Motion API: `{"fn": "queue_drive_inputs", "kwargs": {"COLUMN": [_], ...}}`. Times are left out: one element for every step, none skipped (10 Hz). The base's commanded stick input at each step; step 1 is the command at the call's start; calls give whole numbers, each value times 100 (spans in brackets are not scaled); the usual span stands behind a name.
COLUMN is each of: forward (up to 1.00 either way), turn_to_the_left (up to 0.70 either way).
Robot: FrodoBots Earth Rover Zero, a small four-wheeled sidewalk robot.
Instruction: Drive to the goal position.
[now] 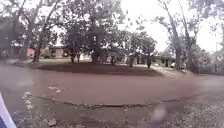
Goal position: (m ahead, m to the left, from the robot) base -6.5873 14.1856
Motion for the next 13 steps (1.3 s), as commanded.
{"fn": "queue_drive_inputs", "kwargs": {"forward": [70, 70, 70, 70, 70, 70, 70, 70, 70, 70, 70, 70, 70], "turn_to_the_left": [0, 0, 0, 0, 0, 0, 0, 0, 0, -2, -15, -35, -35]}}
